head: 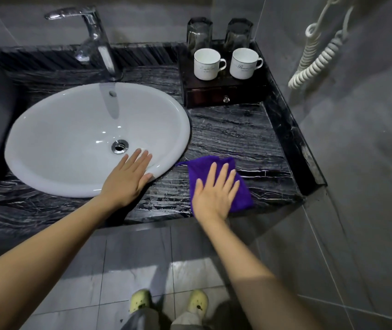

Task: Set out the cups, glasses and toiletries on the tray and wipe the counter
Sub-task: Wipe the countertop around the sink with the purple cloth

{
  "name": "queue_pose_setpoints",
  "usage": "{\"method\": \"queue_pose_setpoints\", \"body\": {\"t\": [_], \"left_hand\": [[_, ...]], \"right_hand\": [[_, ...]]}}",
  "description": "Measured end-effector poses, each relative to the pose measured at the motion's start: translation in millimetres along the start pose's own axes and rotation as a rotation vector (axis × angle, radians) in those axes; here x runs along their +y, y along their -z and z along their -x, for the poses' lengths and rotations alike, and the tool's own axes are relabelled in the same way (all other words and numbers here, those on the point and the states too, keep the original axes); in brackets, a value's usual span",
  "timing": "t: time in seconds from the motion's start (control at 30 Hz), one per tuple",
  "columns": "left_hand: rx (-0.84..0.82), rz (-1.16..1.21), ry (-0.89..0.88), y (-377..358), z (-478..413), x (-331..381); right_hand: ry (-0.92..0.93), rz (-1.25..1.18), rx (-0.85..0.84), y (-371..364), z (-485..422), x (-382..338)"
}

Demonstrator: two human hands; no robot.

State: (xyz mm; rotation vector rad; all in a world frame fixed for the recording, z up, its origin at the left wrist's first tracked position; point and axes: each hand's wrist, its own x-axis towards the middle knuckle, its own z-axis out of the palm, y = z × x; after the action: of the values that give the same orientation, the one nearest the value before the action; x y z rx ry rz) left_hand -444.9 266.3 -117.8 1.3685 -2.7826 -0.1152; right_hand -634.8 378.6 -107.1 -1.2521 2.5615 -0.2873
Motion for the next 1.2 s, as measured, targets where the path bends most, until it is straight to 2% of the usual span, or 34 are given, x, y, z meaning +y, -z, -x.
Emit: {"method": "queue_pose_setpoints", "body": {"t": [0.1,0.17,0.23,0.33,0.4,0.5,0.67,0.87,0.97,1.2], "left_hand": [[-0.037,0.057,-0.019,1.2,-1.4,-2.2],[-0.076,0.101,-0.039,4.8,0.2,-6.3],[-0.104,0.116,-0.057,8.3,7.1,-17.1],[-0.119,0.092,-0.080,12.8,24.6,-48.9],[-0.108,0.053,-0.087,16.6,33.4,-72.7],[-0.131,0.035,-0.073,22.5,40.6,-100.2],[-0.128,0.032,-0.074,19.8,43.0,-107.5],[-0.096,0.013,-0.073,14.6,41.5,-109.5],[-0.085,0.023,-0.073,11.8,41.7,-109.6],[-0.118,0.077,-0.098,11.5,41.6,-112.6]], "right_hand": [[0.005,-0.106,-0.138,-3.6,10.1,-29.0],[0.102,-0.117,-0.235,3.7,4.3,-25.5],[0.343,-0.004,-0.259,24.2,-3.3,-4.8],[0.803,0.296,-0.131,29.6,-22.4,23.8],[0.873,0.346,-0.195,20.2,-33.4,28.1],[0.781,0.276,-0.150,7.4,-32.9,15.6],[0.586,0.263,-0.055,-13.7,-13.6,-8.1],[0.213,0.184,0.112,-49.9,42.4,-80.6],[0.046,0.115,0.142,-67.3,65.6,-119.4],[-0.115,0.053,0.149,-85.2,89.6,-162.8]]}}
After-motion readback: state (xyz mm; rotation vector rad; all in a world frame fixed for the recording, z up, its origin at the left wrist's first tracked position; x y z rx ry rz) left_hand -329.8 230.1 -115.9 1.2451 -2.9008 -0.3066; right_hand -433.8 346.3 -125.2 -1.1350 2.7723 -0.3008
